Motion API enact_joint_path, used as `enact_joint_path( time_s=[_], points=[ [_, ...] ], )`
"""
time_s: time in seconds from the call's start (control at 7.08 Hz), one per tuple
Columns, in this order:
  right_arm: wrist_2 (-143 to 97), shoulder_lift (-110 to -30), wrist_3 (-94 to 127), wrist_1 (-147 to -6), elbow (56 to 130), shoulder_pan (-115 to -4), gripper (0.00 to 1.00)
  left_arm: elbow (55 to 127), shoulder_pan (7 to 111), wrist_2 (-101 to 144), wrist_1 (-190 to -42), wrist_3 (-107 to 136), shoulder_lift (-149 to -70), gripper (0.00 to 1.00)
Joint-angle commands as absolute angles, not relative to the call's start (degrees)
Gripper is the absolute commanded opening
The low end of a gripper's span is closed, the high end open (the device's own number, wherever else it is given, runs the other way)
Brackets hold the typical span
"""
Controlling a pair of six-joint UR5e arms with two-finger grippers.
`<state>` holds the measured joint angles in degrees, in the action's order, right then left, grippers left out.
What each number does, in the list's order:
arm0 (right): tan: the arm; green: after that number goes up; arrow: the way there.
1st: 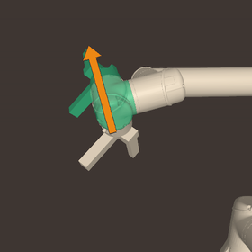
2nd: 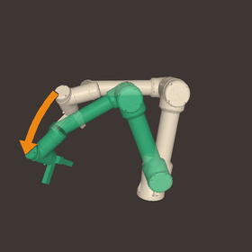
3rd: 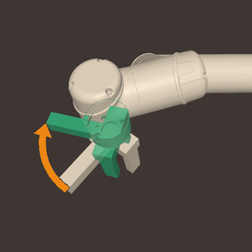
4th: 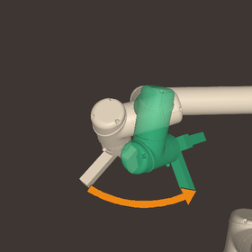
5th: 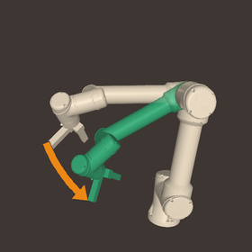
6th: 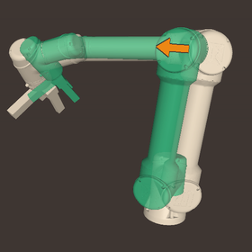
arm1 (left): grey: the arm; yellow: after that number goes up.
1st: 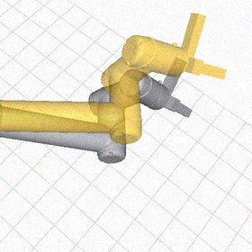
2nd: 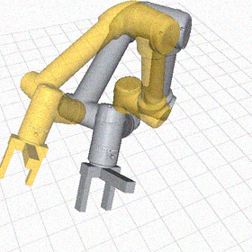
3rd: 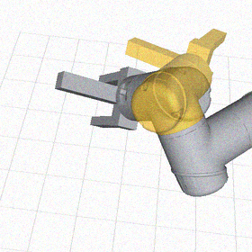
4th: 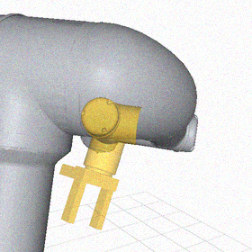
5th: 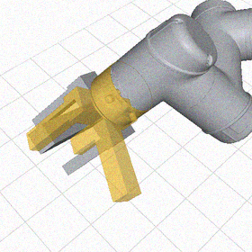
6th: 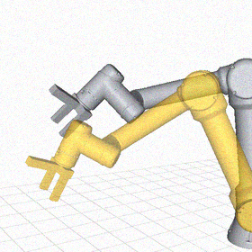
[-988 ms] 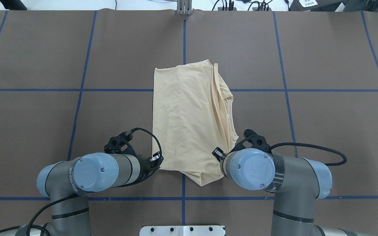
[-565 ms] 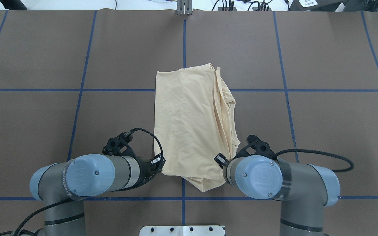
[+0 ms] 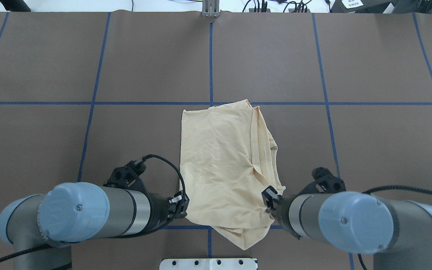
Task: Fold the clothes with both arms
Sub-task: 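Grasp the near edge with both grippers and fold it toward the far edge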
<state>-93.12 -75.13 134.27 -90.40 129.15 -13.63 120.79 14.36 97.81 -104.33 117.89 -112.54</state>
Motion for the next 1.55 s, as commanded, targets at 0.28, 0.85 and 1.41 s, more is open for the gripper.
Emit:
enact_joint_path(
  time_s=[0.28,0.85,1.41],
  points=[
    [-107.2,-62.5,125.8,-90.1,110.7,-33.2,0.00,108.5,27.4,98.0,-107.5,114.3,-120.2,0.00],
    [-109.0,-53.4,119.2,-89.7,96.4,-36.6,0.00,95.5,31.9,97.9,-115.4,113.9,-124.7,0.00],
    [-109.0,-42.8,105.6,-76.5,70.7,-43.0,0.99,79.6,37.7,97.7,-126.4,104.0,-127.9,0.29]
  ],
)
